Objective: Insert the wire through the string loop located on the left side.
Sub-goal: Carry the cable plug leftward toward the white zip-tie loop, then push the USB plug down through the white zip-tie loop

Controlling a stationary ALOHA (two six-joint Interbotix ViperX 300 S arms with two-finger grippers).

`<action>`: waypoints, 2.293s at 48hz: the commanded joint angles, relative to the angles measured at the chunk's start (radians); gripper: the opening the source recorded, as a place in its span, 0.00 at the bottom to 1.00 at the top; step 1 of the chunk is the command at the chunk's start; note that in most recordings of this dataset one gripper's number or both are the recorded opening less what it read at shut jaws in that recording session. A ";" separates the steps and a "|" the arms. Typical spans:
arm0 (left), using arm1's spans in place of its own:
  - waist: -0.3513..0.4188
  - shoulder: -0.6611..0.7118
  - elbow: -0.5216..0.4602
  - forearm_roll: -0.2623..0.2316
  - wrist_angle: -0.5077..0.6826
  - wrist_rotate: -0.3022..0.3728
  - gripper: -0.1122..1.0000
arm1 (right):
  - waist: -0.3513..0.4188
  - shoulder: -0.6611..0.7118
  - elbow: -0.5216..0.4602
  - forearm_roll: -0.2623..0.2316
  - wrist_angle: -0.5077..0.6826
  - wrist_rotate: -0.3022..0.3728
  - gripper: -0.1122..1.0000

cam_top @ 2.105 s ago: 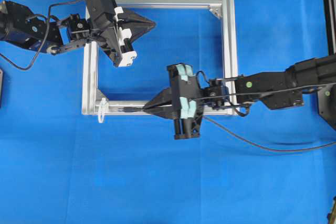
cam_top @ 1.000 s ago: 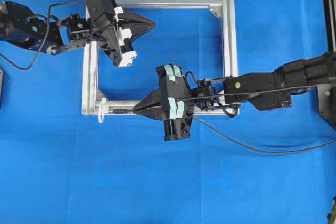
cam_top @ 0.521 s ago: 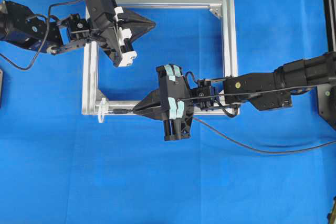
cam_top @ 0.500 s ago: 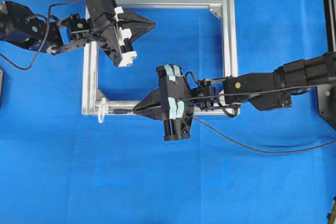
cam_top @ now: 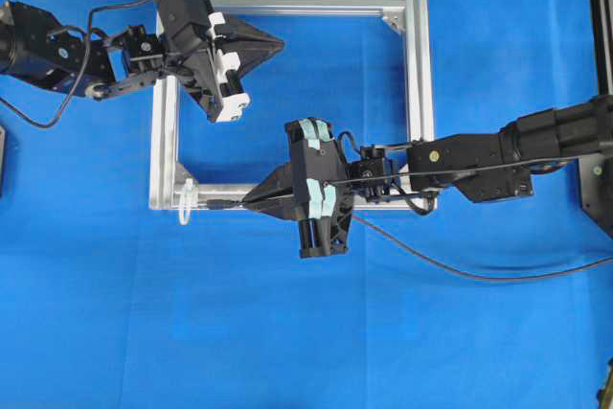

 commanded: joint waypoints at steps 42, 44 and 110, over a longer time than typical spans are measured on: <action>-0.002 -0.032 -0.011 0.003 -0.005 0.002 0.10 | 0.002 0.063 -0.126 0.002 0.017 0.000 0.01; -0.002 -0.032 -0.009 0.002 -0.006 0.000 0.10 | 0.000 0.072 -0.135 0.002 0.018 0.000 0.01; -0.017 -0.058 0.026 0.003 -0.005 0.008 0.10 | -0.014 0.175 -0.285 0.002 0.020 0.000 0.01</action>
